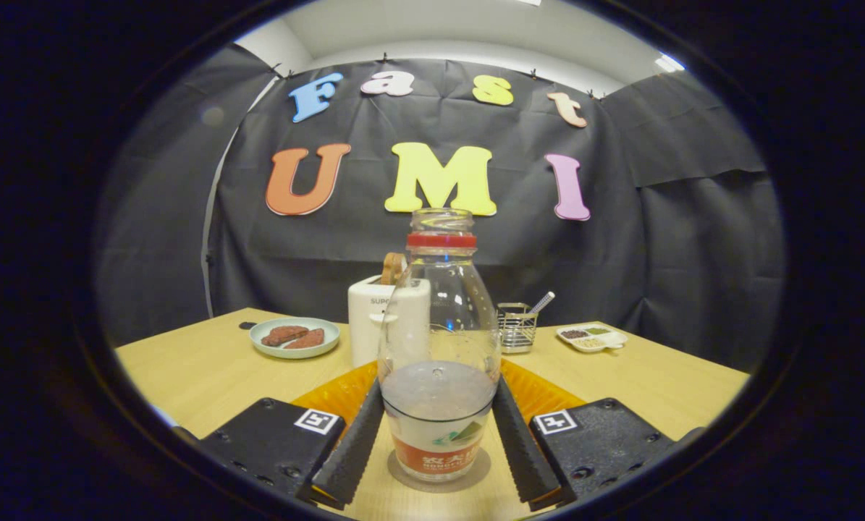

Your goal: Take the bottle from table, then pour the juice into the cup, finally place the bottle on the coaster

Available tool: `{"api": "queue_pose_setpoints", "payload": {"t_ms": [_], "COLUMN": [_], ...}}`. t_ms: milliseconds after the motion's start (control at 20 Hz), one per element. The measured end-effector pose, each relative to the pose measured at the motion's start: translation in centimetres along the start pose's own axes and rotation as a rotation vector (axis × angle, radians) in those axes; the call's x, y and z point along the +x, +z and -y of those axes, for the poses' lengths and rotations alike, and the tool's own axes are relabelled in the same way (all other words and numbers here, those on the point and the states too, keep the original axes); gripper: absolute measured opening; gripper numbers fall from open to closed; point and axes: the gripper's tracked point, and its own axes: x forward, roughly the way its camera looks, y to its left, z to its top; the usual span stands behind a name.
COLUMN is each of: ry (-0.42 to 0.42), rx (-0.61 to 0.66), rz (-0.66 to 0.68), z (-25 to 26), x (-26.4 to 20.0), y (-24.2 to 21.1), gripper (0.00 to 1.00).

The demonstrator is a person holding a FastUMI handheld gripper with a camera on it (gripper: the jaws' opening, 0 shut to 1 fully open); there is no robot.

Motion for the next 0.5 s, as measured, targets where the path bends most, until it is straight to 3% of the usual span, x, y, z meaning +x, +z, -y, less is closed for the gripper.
{"api": "queue_pose_setpoints", "payload": {"t_ms": [150,200,500], "ry": [0.001,-0.003,0.009], "rx": [0.004,0.004,0.007], "rz": [-0.004,-0.007,0.011], "z": [0.1,0.2,0.0], "x": [-0.2,-0.4,-2.0], "y": [0.0,0.1,2.0], "gripper": [0.92,0.99,1.00]}}
